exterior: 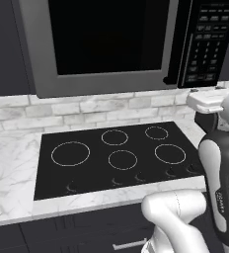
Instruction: The microwave is finished heating the chicken drumstick and potato. Take the bowl containing the food and place it on the dining counter.
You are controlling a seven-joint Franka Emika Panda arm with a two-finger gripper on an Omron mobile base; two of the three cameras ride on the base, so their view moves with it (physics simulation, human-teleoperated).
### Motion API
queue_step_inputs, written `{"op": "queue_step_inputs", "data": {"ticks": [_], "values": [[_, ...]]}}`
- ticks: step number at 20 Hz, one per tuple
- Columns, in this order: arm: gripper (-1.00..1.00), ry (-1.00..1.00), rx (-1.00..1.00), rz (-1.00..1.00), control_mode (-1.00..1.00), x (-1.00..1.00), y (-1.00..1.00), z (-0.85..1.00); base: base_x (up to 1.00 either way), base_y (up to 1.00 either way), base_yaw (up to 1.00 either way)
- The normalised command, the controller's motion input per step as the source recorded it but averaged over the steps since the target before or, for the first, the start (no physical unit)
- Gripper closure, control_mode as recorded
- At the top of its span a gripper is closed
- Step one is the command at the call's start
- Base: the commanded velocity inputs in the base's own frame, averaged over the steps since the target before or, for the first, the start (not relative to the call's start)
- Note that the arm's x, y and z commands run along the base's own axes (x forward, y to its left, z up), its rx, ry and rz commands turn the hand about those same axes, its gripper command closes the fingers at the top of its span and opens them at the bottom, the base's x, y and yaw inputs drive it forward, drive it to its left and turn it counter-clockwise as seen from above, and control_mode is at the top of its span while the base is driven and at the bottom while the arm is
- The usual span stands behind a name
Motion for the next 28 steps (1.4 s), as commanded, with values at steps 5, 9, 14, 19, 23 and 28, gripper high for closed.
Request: {"op": "queue_step_inputs", "data": {"ticks": [5, 9, 14, 19, 23, 28], "values": [[-1.0, -0.21, 0.0, 0.0, -1.0, 0.07, 0.01, 0.72, 0.0, 0.0, 0.0], [-1.0, -0.06, 0.0, 0.0, -1.0, 0.18, 0.0, 0.52, 0.0, 0.0, 0.0], [-1.0, 0.05, 0.0, 0.0, -1.0, 0.38, 0.07, 0.29, 0.0, 0.0, 0.0], [-1.0, 0.08, 0.0, 0.0, -1.0, 0.61, 0.18, 0.21, 0.0, 0.0, 0.0], [-1.0, 0.02, 0.0, 0.0, -1.0, 0.67, 0.36, 0.12, 0.0, 0.0, 0.0], [-1.0, 0.03, 0.0, 0.0, -1.0, 0.7, 0.09, 0.03, 0.0, 0.0, 0.0]]}}
